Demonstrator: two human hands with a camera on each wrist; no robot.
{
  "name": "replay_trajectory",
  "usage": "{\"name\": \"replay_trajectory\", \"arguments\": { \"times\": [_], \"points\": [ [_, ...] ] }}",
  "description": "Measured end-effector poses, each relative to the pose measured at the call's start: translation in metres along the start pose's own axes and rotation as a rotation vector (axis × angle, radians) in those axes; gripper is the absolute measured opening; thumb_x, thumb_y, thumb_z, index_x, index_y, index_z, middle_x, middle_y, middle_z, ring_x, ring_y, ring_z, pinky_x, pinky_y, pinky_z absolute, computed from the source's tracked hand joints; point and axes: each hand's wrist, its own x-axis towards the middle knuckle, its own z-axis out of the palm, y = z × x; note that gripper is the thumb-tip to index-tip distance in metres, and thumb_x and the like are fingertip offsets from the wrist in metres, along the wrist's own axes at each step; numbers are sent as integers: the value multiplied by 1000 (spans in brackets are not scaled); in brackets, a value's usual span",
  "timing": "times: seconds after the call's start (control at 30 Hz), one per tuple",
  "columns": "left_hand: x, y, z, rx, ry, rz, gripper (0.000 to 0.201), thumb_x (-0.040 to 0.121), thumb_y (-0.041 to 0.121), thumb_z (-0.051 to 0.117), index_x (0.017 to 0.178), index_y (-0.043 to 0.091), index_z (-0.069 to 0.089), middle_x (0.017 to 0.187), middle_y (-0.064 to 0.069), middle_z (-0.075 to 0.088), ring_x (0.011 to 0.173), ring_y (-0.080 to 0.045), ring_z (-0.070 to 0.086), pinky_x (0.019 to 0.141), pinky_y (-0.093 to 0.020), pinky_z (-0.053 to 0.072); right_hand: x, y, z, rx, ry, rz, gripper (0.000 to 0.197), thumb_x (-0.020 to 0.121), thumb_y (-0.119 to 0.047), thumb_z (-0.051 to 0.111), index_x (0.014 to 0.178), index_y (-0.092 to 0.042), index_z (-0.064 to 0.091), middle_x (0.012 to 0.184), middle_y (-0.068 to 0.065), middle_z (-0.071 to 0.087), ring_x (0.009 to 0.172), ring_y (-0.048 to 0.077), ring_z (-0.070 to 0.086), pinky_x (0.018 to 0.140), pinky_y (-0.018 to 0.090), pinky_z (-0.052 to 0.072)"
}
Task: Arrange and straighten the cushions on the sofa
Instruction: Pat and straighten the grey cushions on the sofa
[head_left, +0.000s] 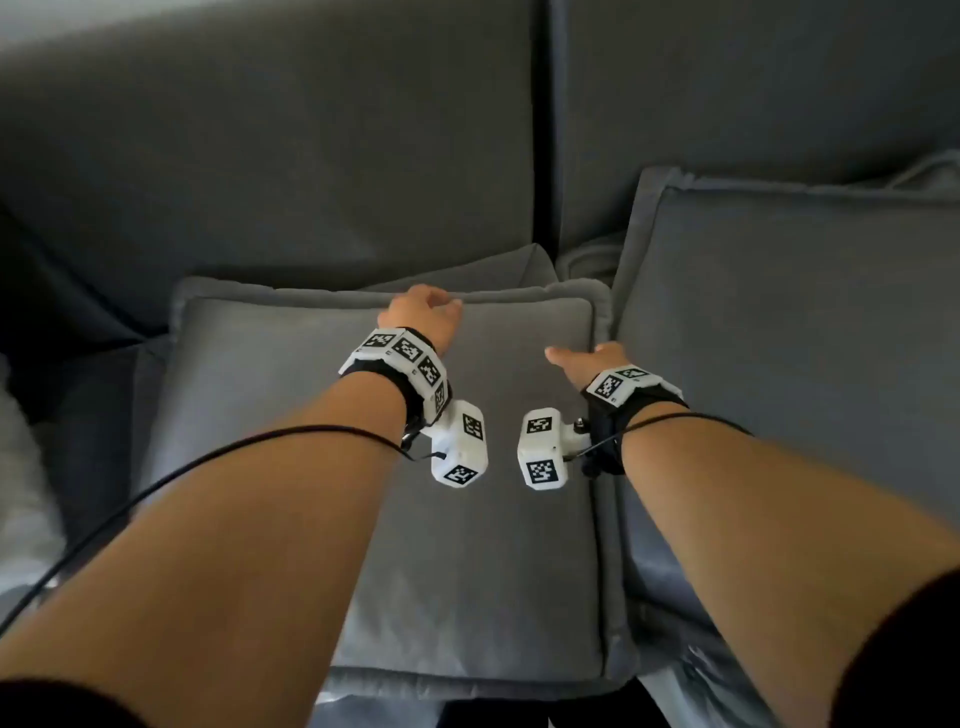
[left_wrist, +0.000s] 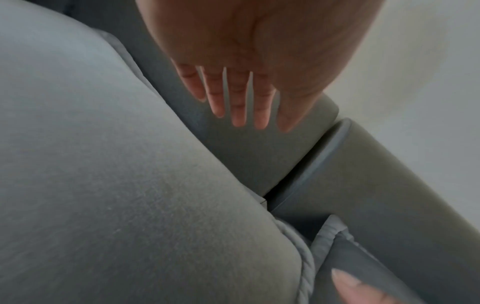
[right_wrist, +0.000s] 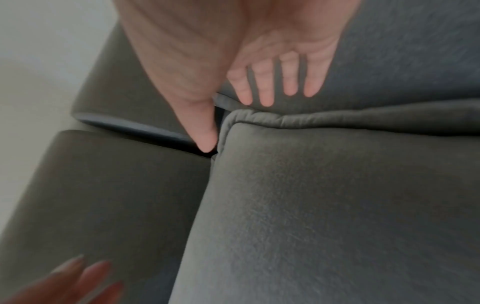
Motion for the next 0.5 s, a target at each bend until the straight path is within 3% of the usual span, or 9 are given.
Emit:
{"name": "replay_trajectory", "arguments": {
  "times": [0.13, 0.3, 0.4, 0.5],
  "points": [
    [30, -4, 22, 40, -73, -38, 42, 88, 43, 54, 128, 31, 57, 131, -8, 59, 121, -30, 54, 102, -43, 47, 33, -3, 15, -9, -5, 92, 111, 68, -68, 68, 151, -14, 19, 152, 11, 37, 133, 36, 44, 108, 48, 37],
    [71, -11, 51, 262, -110, 25, 54, 86, 51, 56, 135, 29, 51, 139, -8, 53, 127, -32, 49, 105, -44, 44, 62, -6, 27, -57, -15, 157, 127, 51, -78, 71, 150, -21, 16, 149, 12, 39, 128, 38, 48, 106, 51, 40],
    [95, -14, 67, 428, -135, 98, 71, 81, 62, 55, 142, 26, 43, 147, -5, 45, 138, -29, 39, 114, -47, 31, 79, -8, 32, -40, -42, 194, 138, 39, -78, 76, 150, -21, 15, 146, 15, 41, 123, 41, 52, 101, 55, 44],
    [112, -12, 71, 618, -186, 178, 94, 75, 78, 44, 150, 23, 25, 159, 0, 25, 149, -26, 14, 119, -51, 14, 89, -11, 35, -25, -61, 198, 142, 33, -75, 80, 149, -21, 17, 146, 17, 41, 122, 42, 52, 100, 57, 45]
  ]
}}
